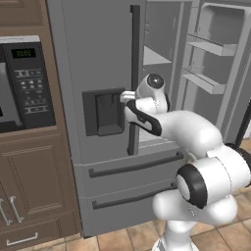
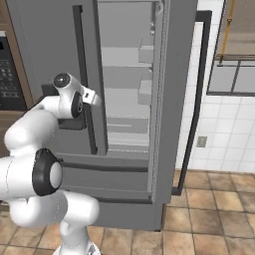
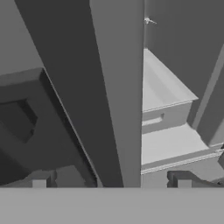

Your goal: Place one of the steaks on the plate and the other in the bowl. Then place the bowl in the fridge.

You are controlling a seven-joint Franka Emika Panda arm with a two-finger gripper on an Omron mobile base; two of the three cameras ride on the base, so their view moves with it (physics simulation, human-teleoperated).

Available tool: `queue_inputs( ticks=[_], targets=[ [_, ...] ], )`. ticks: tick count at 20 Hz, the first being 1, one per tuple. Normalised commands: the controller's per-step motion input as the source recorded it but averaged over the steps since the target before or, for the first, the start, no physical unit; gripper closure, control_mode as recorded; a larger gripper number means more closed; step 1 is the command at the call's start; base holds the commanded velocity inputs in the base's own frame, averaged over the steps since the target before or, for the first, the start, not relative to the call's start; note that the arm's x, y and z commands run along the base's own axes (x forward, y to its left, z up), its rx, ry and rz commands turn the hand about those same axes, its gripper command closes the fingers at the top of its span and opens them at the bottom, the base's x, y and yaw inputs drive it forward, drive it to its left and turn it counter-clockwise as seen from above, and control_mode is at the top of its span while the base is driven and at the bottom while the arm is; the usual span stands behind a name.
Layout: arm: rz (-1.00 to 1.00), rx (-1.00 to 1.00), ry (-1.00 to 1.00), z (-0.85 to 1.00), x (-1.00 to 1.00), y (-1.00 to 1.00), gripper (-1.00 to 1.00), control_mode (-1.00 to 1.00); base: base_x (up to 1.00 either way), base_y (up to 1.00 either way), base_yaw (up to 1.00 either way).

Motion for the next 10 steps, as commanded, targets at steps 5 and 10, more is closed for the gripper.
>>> queue_inputs(
  ticks=[5,10],
  targets=[
    [0.17,0.00,-0.02,0.00,0.43,0.00,-1.00,-1.00,0.00,0.00,0.00],
    [0.08,-0.01,-0.06,0.00,0.25,0.00,-1.00,-1.00,0.00,0.00,0.00]
  ],
)
